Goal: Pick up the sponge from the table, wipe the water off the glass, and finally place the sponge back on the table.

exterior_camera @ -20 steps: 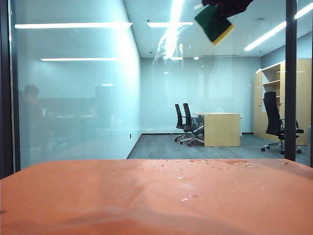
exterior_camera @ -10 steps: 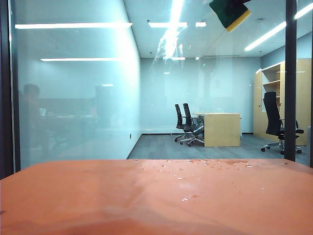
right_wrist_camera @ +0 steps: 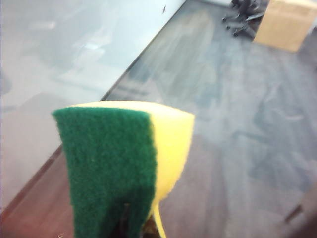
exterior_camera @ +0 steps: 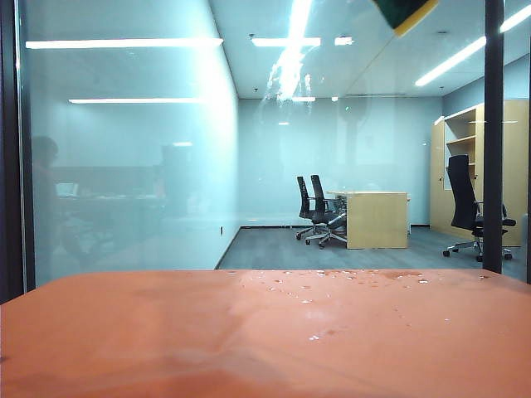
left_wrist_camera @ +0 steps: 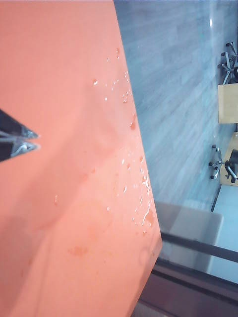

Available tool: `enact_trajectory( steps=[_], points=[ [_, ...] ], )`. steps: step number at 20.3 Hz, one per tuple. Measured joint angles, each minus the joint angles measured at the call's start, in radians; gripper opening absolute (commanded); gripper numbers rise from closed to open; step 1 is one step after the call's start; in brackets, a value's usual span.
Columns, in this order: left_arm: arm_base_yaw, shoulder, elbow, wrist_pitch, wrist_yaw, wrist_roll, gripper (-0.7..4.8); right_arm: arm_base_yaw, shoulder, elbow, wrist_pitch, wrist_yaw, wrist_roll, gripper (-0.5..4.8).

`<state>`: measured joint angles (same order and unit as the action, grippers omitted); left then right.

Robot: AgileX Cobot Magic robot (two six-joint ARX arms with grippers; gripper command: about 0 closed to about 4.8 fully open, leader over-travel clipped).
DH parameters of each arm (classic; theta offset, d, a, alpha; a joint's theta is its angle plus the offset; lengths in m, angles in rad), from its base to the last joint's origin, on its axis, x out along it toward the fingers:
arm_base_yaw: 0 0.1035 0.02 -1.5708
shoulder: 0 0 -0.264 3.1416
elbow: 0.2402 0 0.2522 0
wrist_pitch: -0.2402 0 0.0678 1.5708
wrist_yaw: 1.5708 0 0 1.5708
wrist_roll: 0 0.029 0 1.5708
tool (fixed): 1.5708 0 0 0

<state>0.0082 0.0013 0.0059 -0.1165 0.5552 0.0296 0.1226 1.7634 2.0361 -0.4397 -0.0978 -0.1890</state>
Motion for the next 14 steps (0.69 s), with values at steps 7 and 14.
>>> enact_trajectory(
  steps=[7,14],
  points=[
    [0.000,0.000,0.000,0.000,-0.017,0.000,-0.05,-0.069,-0.245,-0.513,0.244,-0.008,0.084,-0.06],
    [0.000,0.000,0.000,0.000,-0.017,0.000,-0.05,-0.064,-0.542,-1.051,0.518,-0.035,0.233,-0.06]
  ],
)
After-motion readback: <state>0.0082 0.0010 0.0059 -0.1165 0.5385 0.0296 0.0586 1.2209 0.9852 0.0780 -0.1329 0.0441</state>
